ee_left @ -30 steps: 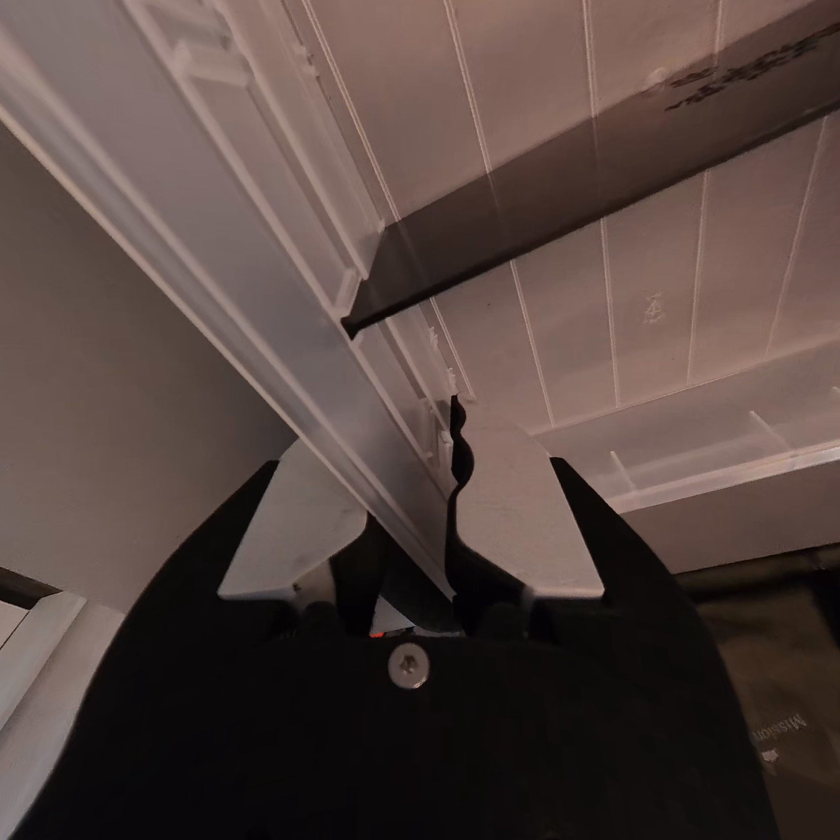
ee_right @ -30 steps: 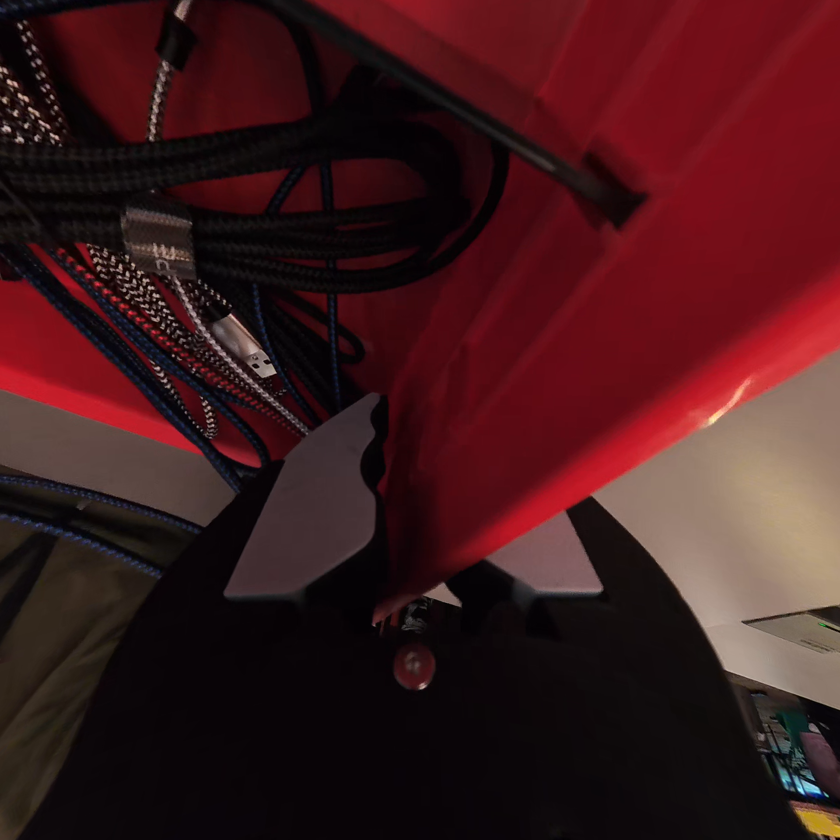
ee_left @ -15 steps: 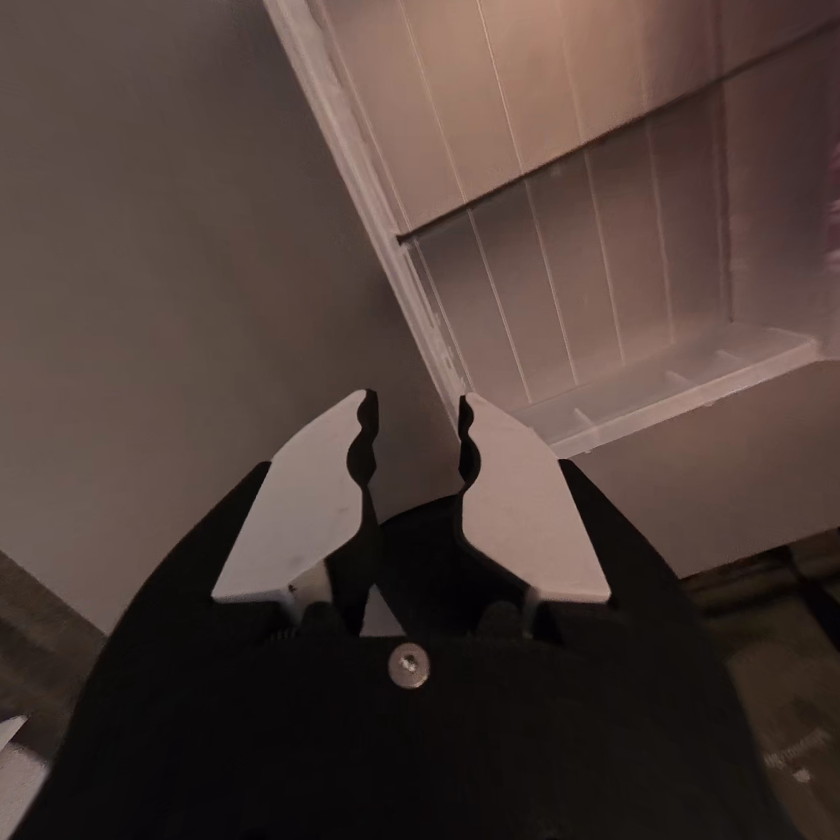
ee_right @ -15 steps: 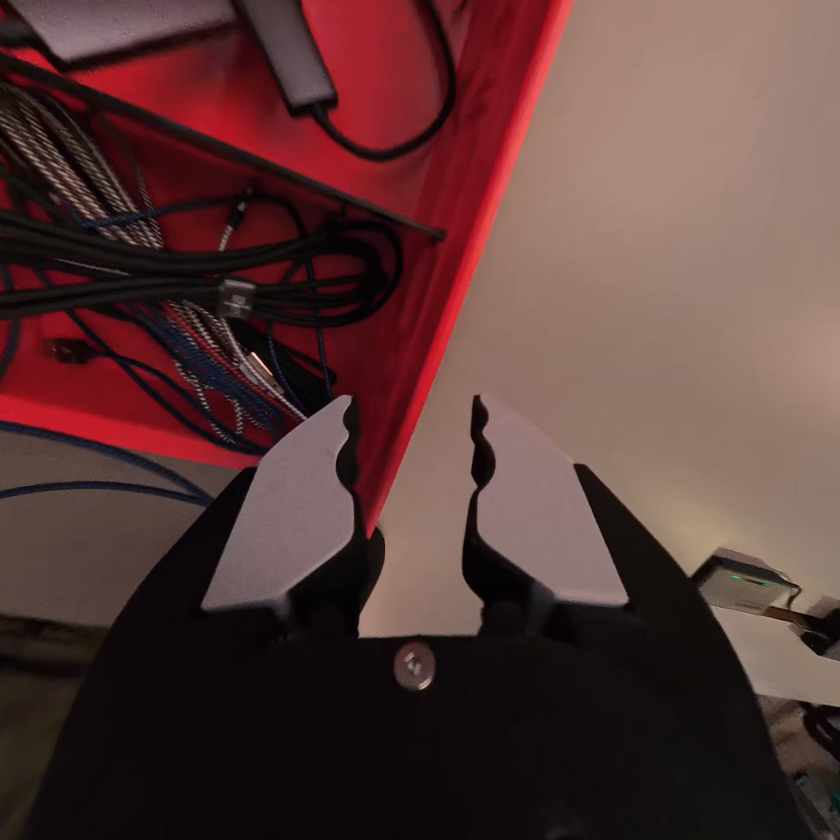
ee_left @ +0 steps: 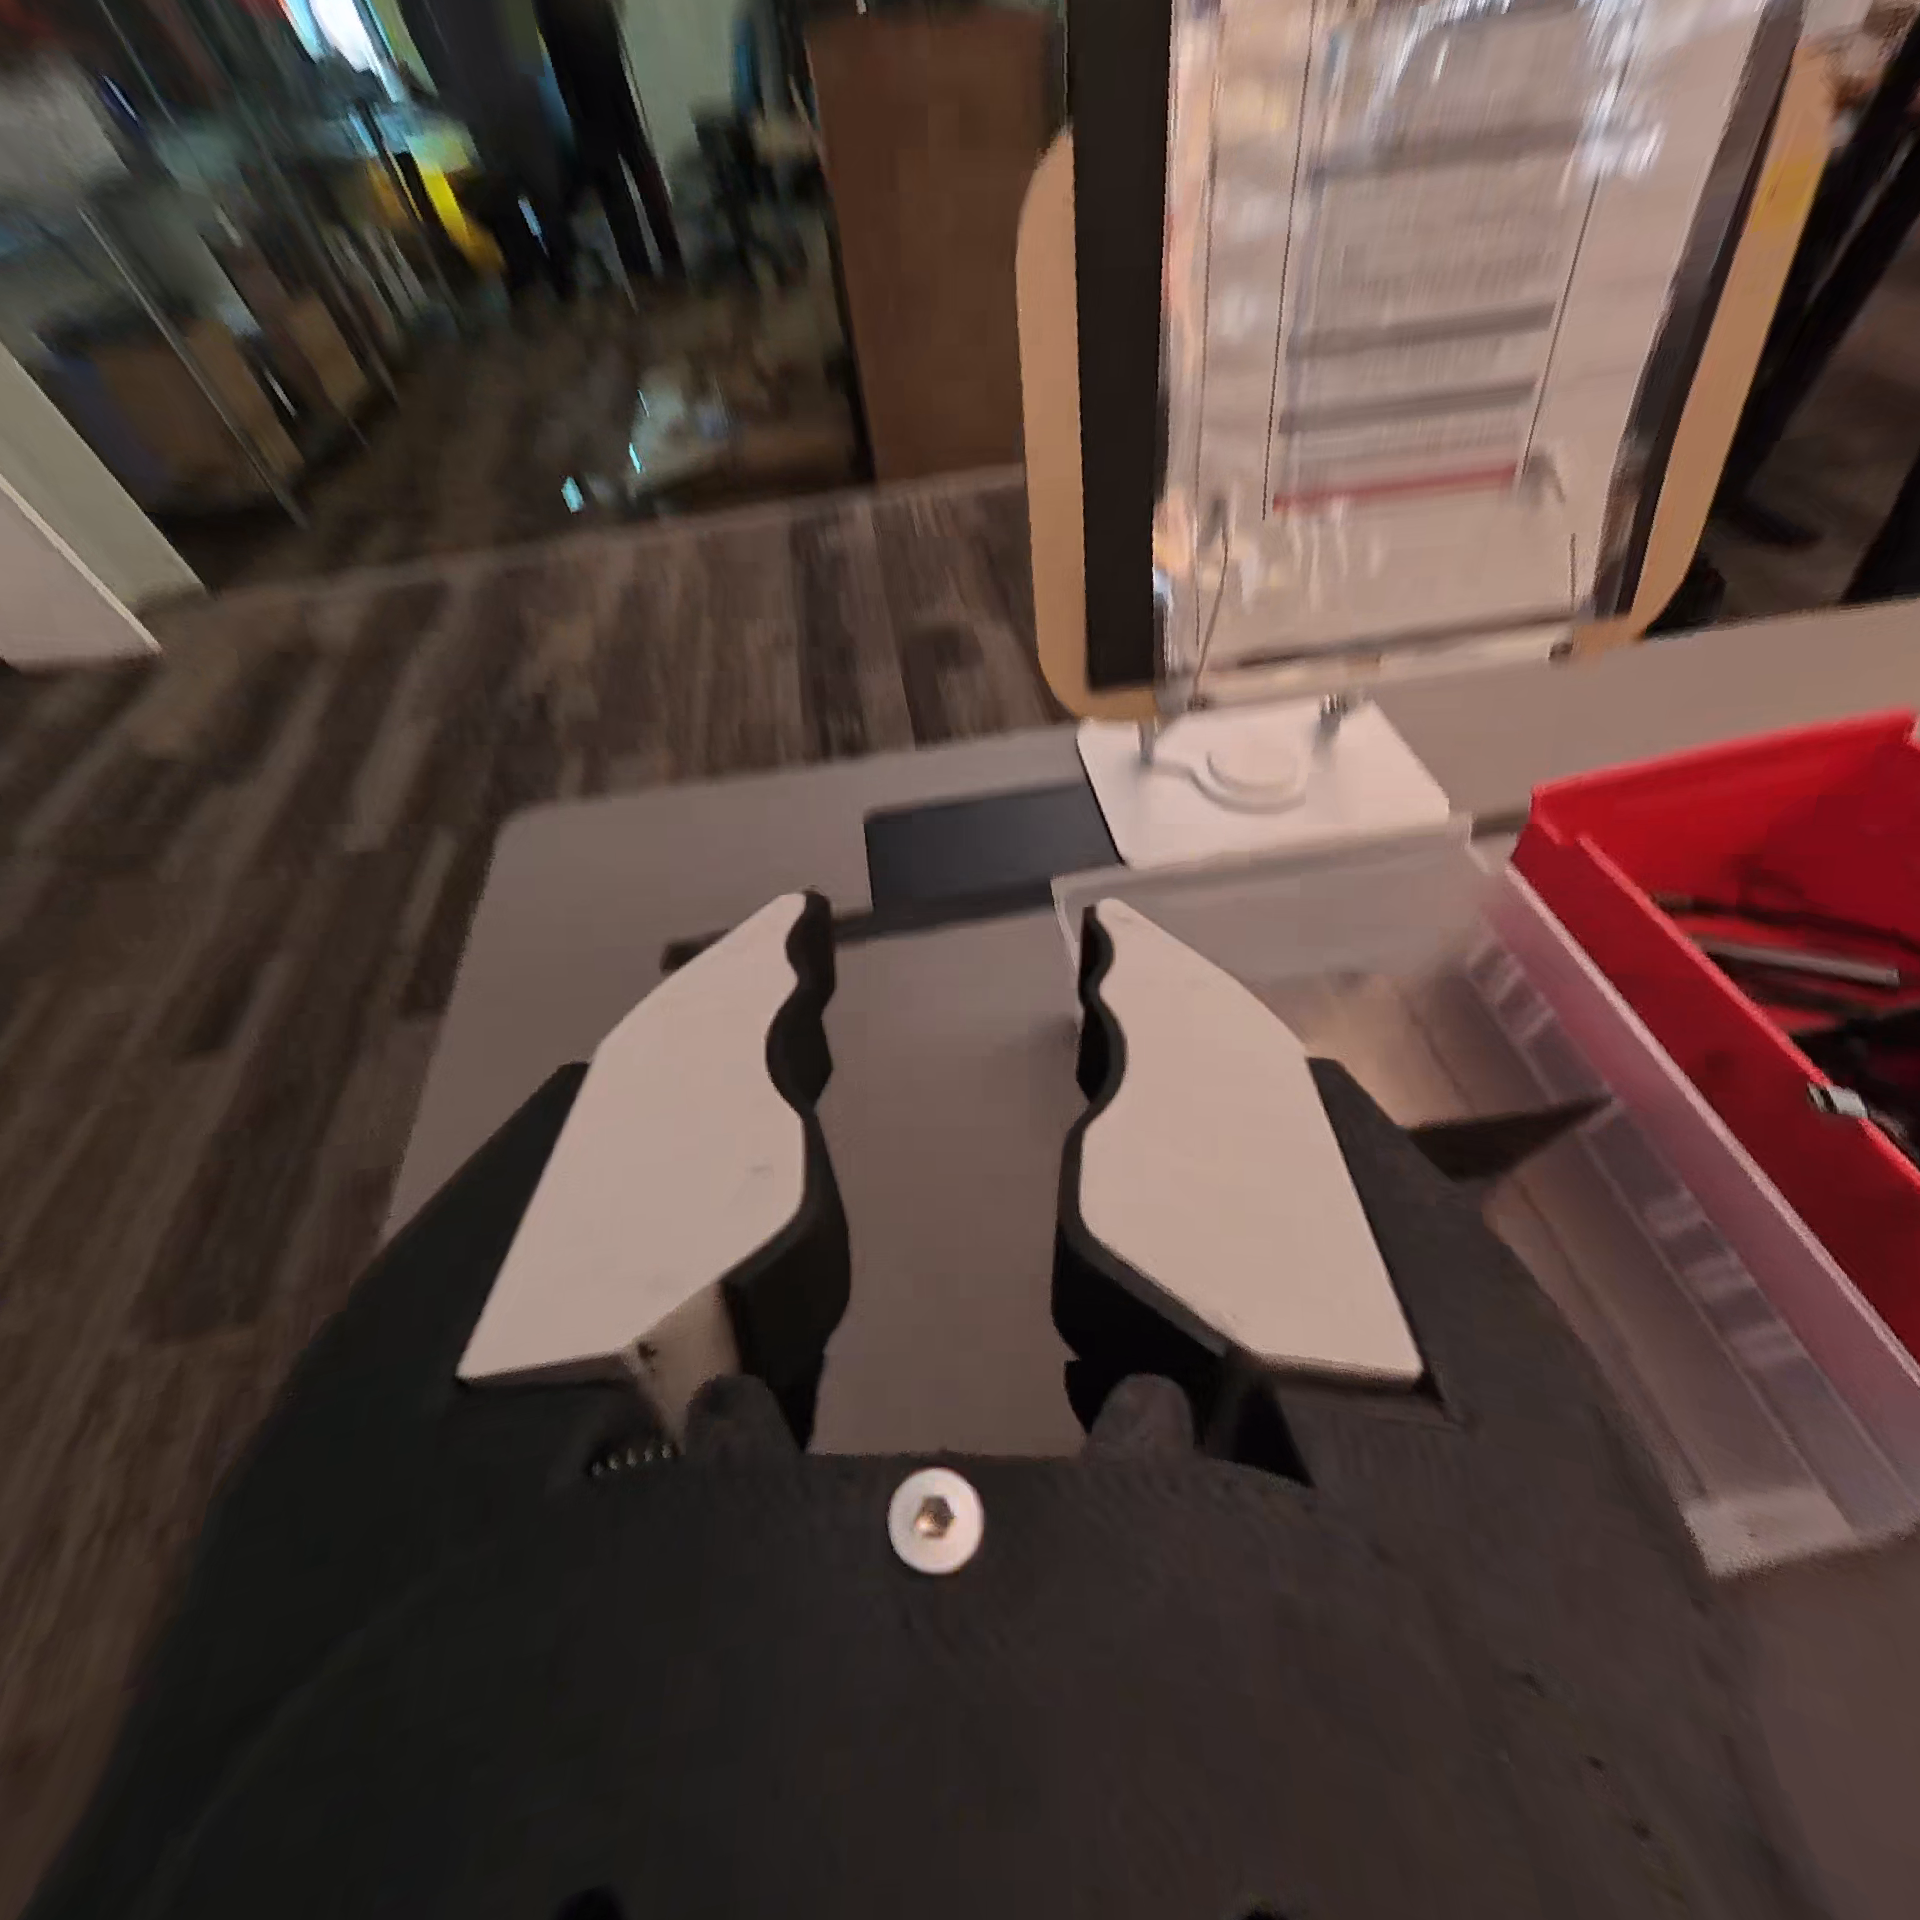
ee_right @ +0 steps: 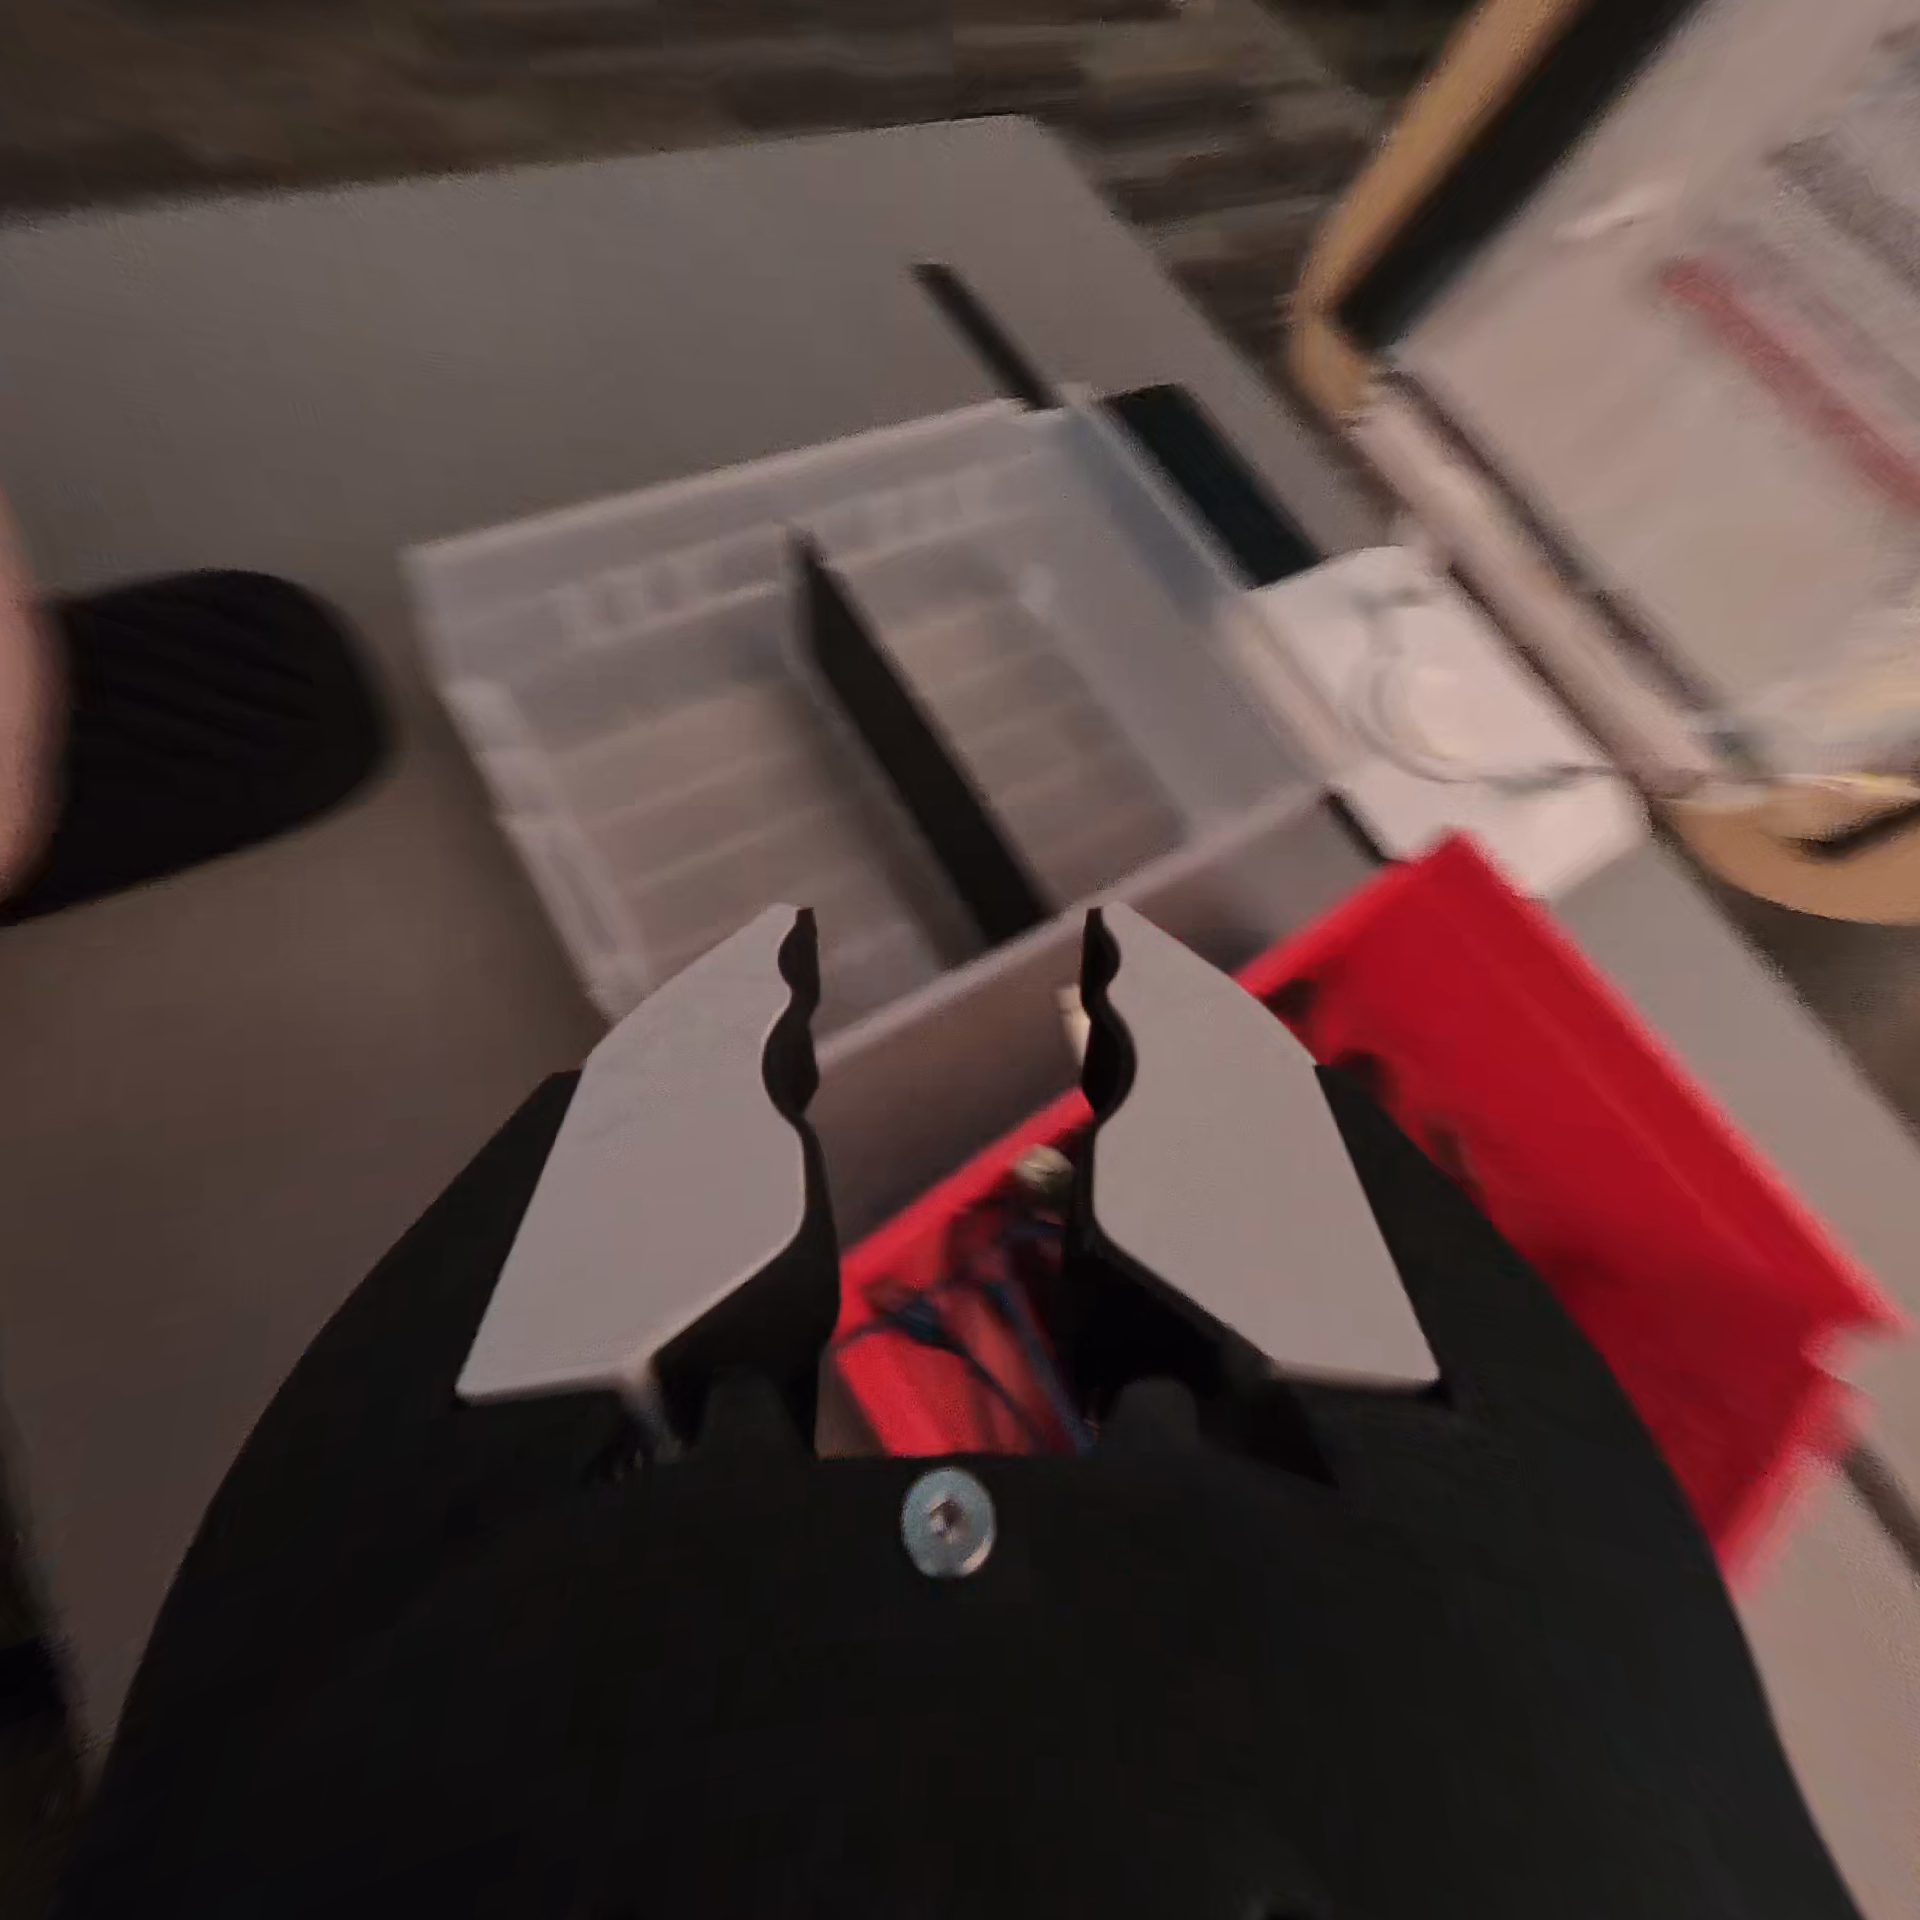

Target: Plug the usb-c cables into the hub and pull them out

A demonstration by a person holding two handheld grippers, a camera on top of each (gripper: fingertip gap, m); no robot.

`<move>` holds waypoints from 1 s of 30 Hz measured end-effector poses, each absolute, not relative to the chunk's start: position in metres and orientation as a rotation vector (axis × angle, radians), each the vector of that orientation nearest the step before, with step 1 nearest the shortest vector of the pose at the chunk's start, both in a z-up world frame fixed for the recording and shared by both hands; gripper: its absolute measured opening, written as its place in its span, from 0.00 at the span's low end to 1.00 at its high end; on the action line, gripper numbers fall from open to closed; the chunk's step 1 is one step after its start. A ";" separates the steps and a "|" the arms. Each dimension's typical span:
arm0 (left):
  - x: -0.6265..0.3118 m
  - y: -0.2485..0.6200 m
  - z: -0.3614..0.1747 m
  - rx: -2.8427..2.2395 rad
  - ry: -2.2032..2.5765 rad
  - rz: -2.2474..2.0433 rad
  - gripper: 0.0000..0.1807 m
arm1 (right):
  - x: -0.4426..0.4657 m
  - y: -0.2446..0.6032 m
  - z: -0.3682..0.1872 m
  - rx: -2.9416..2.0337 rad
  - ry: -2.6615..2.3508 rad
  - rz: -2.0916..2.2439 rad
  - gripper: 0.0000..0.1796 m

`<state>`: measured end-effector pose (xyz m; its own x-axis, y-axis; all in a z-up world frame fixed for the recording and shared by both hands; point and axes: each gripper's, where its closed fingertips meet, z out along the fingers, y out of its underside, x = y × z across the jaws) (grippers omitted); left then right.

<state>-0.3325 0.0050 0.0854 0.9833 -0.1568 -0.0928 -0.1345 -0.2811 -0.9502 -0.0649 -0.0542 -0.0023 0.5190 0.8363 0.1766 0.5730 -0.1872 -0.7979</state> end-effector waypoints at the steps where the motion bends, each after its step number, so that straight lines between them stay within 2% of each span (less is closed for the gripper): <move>1: -0.333 0.003 0.095 -1.796 0.211 -0.005 0.26 | -0.079 -0.064 -0.010 -1.906 -1.193 0.466 0.27; 6: -0.325 -0.014 0.136 -1.517 0.269 0.098 0.22 | -0.095 -0.062 -0.041 -1.970 -1.221 0.334 0.25; 10: -0.312 -0.024 0.150 -1.421 0.334 0.081 0.20 | -0.085 -0.046 -0.038 -1.925 -1.110 0.218 0.25; 14: -0.304 -0.029 0.151 -1.404 0.376 -0.020 0.16 | -0.085 -0.048 -0.056 -2.056 -1.063 0.349 0.29; 17: -0.302 -0.032 0.150 -1.415 0.398 -0.093 0.21 | -0.095 -0.057 -0.067 -2.172 -1.063 0.471 0.29; 21: -0.305 -0.041 0.154 -1.393 0.408 -0.163 0.19 | -0.093 -0.055 -0.083 -2.390 -1.007 0.499 0.29; 30: -0.329 -0.048 0.155 -1.388 0.363 -0.300 0.21 | -0.066 -0.051 -0.113 -2.854 -0.745 0.297 0.24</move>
